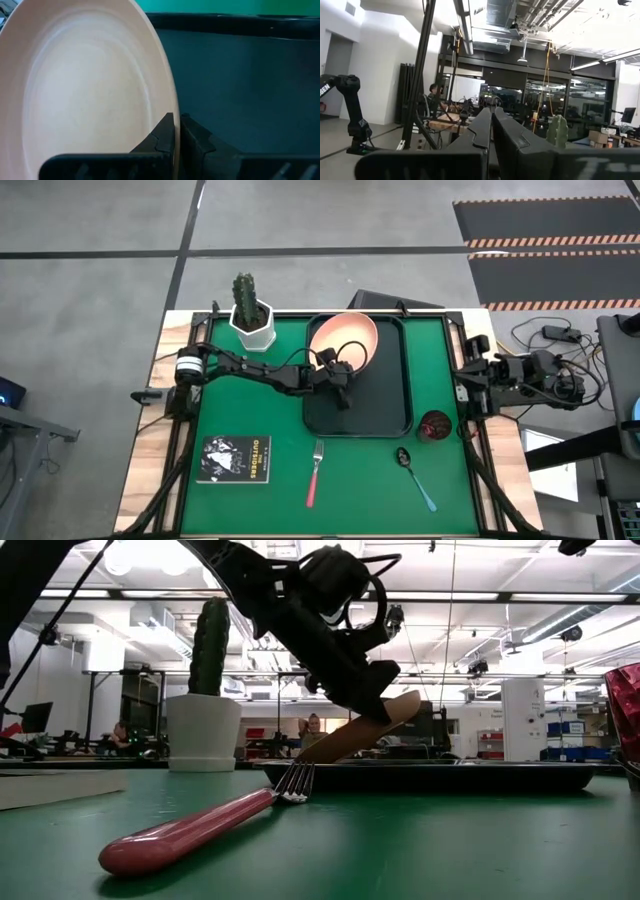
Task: Pick and place plate/cup/fork/spoon on tray
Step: Put the light orange plate on the black serving tray
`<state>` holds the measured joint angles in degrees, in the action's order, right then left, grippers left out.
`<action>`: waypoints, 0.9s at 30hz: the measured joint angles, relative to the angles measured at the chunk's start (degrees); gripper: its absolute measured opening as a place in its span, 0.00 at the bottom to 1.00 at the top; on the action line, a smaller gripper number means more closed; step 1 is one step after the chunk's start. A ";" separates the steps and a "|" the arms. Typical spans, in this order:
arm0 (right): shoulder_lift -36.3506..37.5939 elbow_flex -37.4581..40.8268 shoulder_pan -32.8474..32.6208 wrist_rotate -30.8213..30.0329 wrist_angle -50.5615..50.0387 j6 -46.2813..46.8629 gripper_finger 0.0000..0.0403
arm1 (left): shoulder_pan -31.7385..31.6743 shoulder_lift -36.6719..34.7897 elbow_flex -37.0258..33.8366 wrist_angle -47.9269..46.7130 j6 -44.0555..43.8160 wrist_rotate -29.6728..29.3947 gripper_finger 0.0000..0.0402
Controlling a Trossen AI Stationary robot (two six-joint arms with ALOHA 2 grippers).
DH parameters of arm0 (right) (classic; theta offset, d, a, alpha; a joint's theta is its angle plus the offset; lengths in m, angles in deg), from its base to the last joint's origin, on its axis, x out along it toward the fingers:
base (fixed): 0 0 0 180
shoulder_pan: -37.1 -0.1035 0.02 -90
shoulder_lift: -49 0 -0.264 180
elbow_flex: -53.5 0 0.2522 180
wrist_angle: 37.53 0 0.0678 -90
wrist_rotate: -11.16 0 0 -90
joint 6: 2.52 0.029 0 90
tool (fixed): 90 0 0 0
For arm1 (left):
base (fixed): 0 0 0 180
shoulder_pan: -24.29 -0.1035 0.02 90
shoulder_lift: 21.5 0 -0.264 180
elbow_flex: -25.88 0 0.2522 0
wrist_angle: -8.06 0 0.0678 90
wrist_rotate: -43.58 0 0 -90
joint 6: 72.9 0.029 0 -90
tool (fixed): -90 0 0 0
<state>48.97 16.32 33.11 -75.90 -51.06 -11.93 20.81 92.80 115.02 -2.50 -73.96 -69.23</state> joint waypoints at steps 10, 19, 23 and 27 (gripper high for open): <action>-0.02 -0.20 0.00 0.00 -0.92 1.39 0.02 | 0.00 0.00 0.00 -0.07 -0.04 0.02 0.00; -0.04 -0.20 0.00 0.00 -2.08 1.99 0.02 | 0.04 0.00 -0.02 -0.09 -0.05 0.02 0.00; -0.04 -0.20 0.00 -0.01 -2.20 1.33 0.02 | 0.04 0.00 -0.02 -0.09 -0.04 0.02 0.00; -0.04 -0.20 0.01 0.00 -2.25 1.34 0.02 | 0.04 0.00 -0.02 -0.11 -0.04 0.04 0.00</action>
<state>48.92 16.12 33.12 -75.90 -53.31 -10.59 20.85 92.80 114.99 -2.61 -74.01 -69.19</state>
